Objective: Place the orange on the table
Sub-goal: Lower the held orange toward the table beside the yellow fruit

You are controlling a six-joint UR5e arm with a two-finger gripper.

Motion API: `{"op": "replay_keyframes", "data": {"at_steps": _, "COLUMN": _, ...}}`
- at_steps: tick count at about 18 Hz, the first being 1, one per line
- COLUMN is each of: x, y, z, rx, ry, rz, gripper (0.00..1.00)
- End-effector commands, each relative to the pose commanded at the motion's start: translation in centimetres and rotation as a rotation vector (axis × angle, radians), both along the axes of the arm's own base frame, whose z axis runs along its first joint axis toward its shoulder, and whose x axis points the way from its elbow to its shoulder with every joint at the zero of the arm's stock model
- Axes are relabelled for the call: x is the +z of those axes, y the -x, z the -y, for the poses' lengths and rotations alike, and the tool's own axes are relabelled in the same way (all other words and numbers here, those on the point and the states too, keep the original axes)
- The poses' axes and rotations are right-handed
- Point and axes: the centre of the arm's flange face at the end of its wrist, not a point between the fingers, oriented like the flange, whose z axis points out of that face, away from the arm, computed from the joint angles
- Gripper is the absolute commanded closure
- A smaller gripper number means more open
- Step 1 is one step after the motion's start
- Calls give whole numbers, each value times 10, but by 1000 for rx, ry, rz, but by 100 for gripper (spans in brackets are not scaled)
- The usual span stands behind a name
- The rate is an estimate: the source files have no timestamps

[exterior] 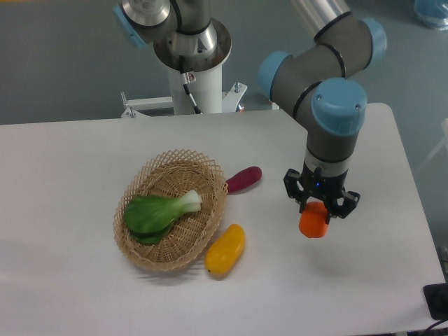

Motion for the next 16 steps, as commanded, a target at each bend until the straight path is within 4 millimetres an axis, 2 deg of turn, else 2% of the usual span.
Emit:
{"op": "replay_keyframes", "data": {"at_steps": 2, "x": -22, "y": 3, "z": -1, "rx": 16, "ry": 7, "rz": 4, "gripper": 59}}
{"op": "replay_keyframes", "data": {"at_steps": 5, "x": -35, "y": 1, "z": -1, "rx": 15, "ry": 17, "rz": 17, "gripper": 59}}
{"op": "replay_keyframes", "data": {"at_steps": 12, "x": -53, "y": -8, "z": 1, "rx": 10, "ry": 34, "rz": 48, "gripper": 59}}
{"op": "replay_keyframes", "data": {"at_steps": 16, "x": -57, "y": -11, "z": 2, "rx": 8, "ry": 39, "rz": 56, "gripper": 55}}
